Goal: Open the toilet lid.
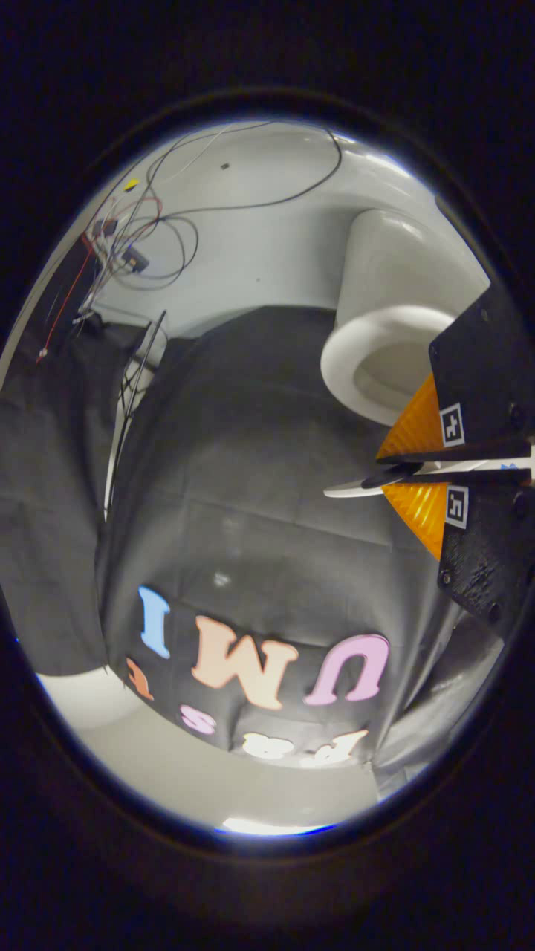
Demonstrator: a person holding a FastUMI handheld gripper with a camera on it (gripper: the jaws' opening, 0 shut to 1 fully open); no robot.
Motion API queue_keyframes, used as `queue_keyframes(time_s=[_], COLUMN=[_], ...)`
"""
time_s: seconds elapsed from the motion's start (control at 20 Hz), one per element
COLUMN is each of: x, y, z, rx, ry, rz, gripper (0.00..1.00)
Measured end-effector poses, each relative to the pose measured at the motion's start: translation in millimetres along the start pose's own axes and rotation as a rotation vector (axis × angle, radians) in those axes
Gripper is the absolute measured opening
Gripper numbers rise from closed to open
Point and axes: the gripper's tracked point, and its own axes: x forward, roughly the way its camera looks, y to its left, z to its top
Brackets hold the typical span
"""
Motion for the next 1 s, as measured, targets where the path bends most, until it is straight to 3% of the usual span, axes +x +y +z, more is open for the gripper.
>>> queue_keyframes(time_s=[0.3,0.7,1.0], x=[-6.5,-6.0,-14.8], y=[81.5,144.7,193.8], z=[-34.6,-77.1,-129.5], rx=[-0.246,-0.584,-0.818], ry=[0.060,0.130,0.207], rz=[0.084,0.122,0.212], gripper=[0.08,0.09,0.10])
